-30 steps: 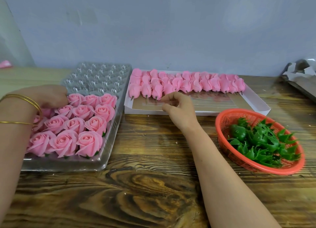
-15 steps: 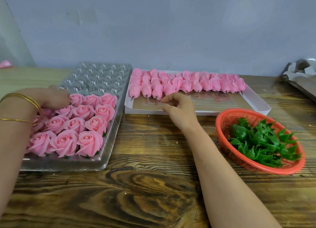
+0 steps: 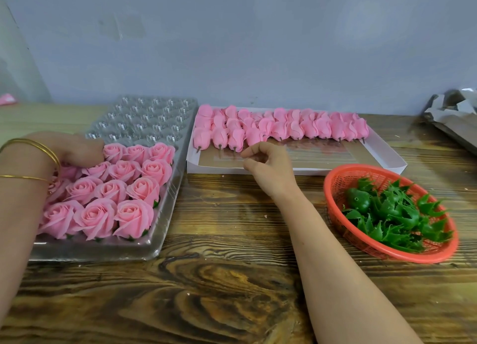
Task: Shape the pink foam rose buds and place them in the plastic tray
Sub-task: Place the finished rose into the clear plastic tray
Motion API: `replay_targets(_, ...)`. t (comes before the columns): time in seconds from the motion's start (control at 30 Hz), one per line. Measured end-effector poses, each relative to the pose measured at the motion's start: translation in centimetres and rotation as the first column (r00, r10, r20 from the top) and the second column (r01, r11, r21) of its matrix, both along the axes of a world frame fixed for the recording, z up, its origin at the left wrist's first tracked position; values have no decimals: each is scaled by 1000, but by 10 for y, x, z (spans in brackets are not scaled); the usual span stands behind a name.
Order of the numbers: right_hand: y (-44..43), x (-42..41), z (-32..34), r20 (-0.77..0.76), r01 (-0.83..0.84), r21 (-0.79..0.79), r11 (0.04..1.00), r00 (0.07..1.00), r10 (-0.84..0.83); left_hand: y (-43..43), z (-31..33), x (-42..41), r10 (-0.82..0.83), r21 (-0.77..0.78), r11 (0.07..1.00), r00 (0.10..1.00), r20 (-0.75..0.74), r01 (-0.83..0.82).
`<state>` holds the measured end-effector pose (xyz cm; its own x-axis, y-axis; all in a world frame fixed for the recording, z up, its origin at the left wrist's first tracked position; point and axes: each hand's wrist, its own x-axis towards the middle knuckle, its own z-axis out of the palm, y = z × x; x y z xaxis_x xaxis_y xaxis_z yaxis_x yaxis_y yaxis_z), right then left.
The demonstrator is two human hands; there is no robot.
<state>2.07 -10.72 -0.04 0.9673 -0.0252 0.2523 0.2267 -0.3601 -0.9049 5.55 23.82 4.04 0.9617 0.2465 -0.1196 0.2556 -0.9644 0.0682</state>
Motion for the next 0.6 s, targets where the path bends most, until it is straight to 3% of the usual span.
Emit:
replay_targets(0.07, 0, 1, 0, 2, 8, -2, 1000, 1000, -8, 6, -1, 5, 23, -50, 998, 999, -35, -25)
replay_targets(0.23, 0, 1, -1, 2, 10, -13, 1000, 1000, -10, 2, -4, 2, -67, 86, 993, 985, -157, 81)
replay_targets(0.43, 0, 0, 0, -1, 4, -9, 1000, 1000, -5, -3, 14, -7, -71, -103, 993, 994, -79, 63)
replay_targets(0.6, -1, 0, 0, -3, 2, -3, 1000, 1000, -2, -3, 39, -15, -33, -116, 992, 994, 100, 45)
